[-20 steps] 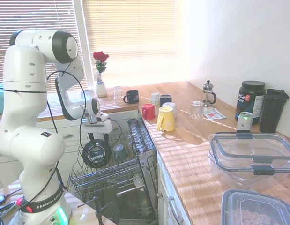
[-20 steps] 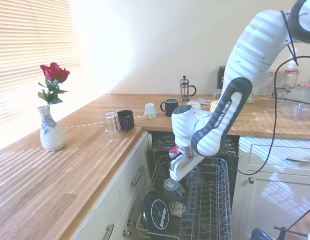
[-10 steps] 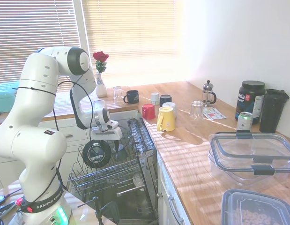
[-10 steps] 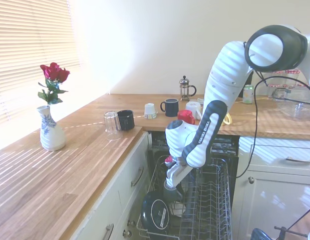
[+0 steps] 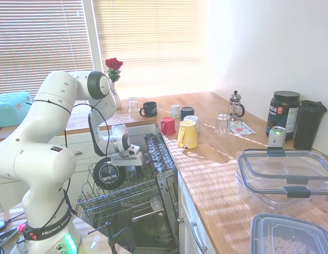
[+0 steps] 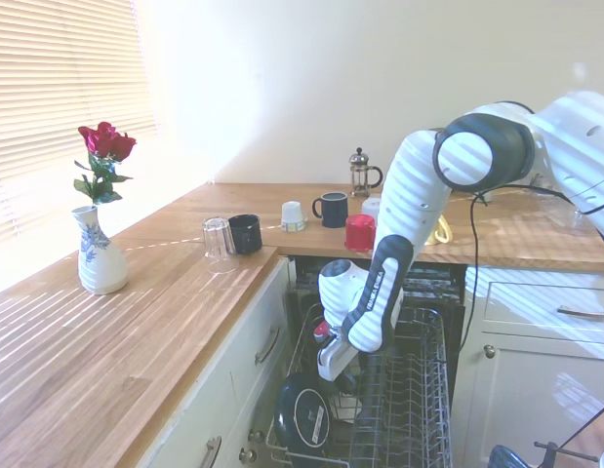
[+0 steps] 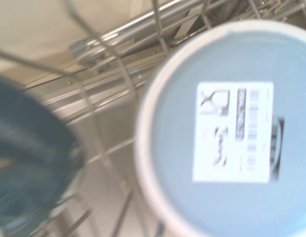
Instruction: Unload the mug from the dish rack
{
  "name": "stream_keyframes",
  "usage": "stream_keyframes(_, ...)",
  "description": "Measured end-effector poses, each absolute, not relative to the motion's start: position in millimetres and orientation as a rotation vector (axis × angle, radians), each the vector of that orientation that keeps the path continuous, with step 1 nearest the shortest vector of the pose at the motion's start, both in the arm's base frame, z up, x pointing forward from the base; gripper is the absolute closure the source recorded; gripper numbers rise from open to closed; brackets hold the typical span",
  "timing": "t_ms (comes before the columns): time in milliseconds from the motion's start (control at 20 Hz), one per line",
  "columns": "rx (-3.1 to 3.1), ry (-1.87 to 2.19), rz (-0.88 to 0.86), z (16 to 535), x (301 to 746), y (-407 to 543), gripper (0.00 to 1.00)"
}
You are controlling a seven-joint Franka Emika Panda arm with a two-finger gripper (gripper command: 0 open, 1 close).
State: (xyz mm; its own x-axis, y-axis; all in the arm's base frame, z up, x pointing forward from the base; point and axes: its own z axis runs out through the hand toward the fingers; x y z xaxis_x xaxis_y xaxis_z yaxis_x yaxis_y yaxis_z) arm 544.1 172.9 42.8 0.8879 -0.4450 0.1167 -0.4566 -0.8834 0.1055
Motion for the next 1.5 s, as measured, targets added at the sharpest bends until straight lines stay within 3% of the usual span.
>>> stream_keyframes(100, 2.919, -0.691, 0.139, 35, 548, 167, 0.00)
stream_keyframes(150, 2.915, -0.693, 0.152, 33, 552, 164, 1.00)
stream_keyframes(700, 2.914, -0.611, 0.246, 36, 566, 193, 1.00)
stream_keyframes(1500, 2.878, -0.667, 0.185, 17, 554, 202, 1.00)
